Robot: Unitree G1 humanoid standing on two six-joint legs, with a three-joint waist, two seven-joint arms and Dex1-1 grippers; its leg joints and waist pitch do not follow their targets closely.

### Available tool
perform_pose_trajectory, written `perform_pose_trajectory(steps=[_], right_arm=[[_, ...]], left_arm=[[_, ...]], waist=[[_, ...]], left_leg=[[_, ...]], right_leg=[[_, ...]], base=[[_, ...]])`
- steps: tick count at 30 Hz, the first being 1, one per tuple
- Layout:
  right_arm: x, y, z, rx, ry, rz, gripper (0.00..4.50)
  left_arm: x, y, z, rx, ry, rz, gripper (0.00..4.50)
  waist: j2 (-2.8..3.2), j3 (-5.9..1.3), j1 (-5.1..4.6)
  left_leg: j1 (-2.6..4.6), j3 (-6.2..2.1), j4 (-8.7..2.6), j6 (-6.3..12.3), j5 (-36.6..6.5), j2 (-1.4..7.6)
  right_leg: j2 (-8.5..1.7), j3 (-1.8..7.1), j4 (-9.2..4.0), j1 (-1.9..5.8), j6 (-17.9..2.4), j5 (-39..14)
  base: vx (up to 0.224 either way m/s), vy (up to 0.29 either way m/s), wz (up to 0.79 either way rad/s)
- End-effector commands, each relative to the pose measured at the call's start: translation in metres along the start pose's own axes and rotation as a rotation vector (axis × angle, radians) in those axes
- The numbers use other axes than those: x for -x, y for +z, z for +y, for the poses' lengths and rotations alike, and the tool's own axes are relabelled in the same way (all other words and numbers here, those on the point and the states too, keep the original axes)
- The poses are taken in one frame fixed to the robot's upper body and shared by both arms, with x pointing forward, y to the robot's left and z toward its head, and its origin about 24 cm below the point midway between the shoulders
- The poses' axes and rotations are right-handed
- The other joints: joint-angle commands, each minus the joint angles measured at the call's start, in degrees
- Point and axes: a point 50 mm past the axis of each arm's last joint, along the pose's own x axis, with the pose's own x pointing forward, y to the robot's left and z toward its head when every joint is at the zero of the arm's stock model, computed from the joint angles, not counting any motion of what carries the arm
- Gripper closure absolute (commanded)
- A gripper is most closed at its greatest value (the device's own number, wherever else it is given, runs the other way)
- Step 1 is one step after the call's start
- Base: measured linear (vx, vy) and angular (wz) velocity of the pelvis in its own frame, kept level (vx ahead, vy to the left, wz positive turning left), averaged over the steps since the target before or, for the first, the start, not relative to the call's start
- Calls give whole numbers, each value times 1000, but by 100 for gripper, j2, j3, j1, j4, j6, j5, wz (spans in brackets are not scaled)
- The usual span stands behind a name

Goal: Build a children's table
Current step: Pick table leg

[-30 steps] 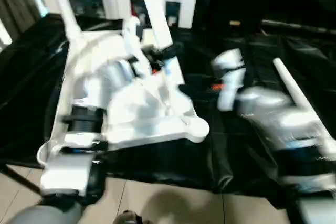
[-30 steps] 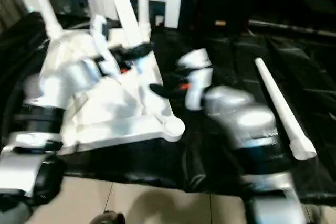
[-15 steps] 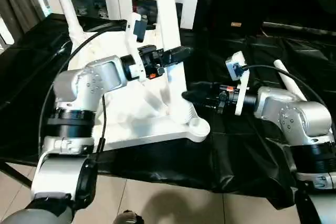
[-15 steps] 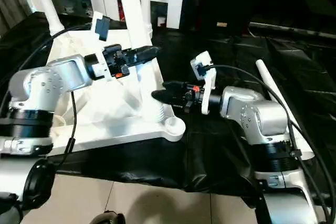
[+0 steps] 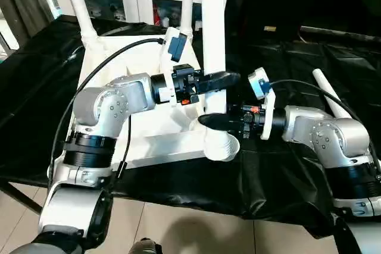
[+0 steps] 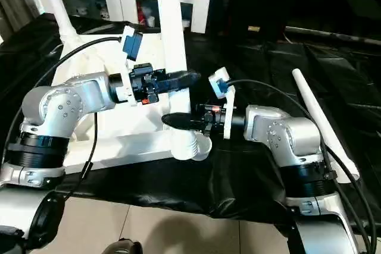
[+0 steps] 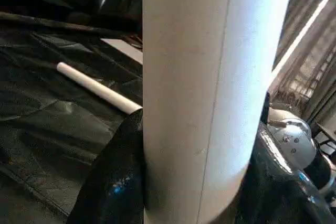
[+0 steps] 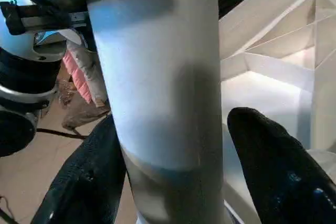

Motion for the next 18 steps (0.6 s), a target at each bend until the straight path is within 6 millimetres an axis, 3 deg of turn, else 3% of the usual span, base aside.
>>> perform_pose_trajectory(steps=[1, 12, 13, 18], right_arm=[[3, 1, 1, 5, -7, 28, 140], [2, -9, -2, -2, -8, 113, 140], [1, -10, -1, -2, -4, 119, 168], [0, -11, -1, -2, 2, 124, 210]], left_arm=[[-3, 3, -8, -35, -51, 2, 262], [-5, -2, -13, -49, -89, 31, 262], [-5, -1, -13, -50, -91, 32, 262], [-5, -1, -13, -55, -92, 37, 262]], waist=[[-58, -490, 3], [-62, -496, 35], [-57, -499, 38], [-33, -502, 37]], left_leg=[[219, -110, -359, -152, -877, 251], [214, -110, -355, -191, -855, 248], [212, -113, -353, -179, -817, 248], [220, -113, -348, -177, -835, 247]], right_leg=[[-306, 179, -375, 218, -1284, -461], [-305, 180, -365, 217, -1234, -469], [-308, 180, -361, 218, -1239, -439], [-296, 177, -356, 209, -1262, -383]], base=[[0, 0, 0], [0, 0, 0], [0, 0, 0], [0, 0, 0]])
